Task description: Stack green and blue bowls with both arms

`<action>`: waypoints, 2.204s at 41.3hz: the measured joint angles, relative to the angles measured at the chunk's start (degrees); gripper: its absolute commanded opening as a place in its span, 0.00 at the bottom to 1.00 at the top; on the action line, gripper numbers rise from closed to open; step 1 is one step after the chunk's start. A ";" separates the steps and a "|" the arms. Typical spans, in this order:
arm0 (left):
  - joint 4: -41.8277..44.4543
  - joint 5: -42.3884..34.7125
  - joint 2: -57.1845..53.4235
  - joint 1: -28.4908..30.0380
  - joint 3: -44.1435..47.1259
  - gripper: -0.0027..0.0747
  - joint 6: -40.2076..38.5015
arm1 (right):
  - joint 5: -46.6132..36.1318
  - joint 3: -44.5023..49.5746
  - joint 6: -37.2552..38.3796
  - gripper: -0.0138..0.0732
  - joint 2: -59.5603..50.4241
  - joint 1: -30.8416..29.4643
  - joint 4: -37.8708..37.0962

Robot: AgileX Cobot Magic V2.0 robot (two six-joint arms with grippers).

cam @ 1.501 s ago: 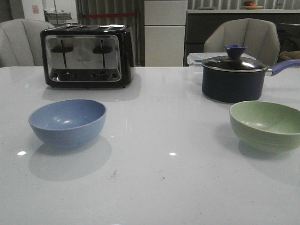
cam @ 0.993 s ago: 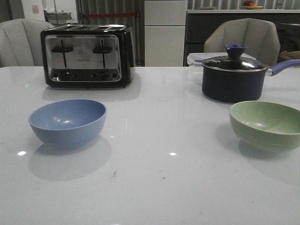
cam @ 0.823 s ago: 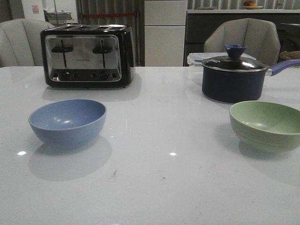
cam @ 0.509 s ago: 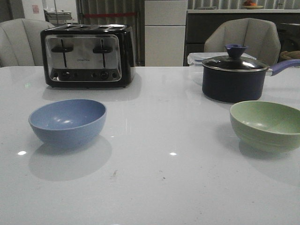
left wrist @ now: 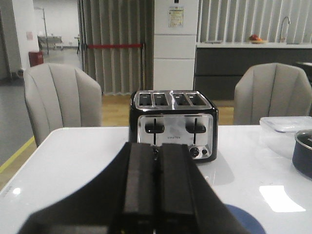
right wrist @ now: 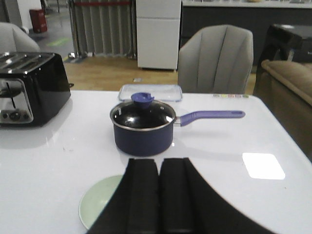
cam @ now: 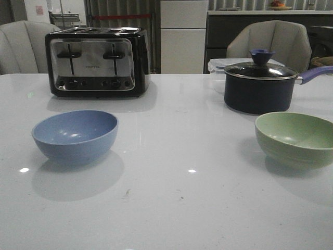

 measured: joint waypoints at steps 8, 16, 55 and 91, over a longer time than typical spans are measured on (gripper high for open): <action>-0.13 6.92 9.39 0.00 -5.43 0.15 0.00 | 5.59 -4.18 0.00 0.22 10.78 0.00 0.00; -0.13 11.96 16.21 0.00 -5.53 0.15 0.00 | 9.46 -4.18 0.00 0.22 19.83 0.00 0.00; -0.02 14.50 28.25 0.00 -5.53 0.78 0.00 | 9.49 -12.02 0.00 0.84 52.57 0.00 0.57; -0.02 14.50 28.25 0.00 -5.53 0.78 0.00 | 18.41 -38.48 -3.06 0.72 91.40 0.00 0.82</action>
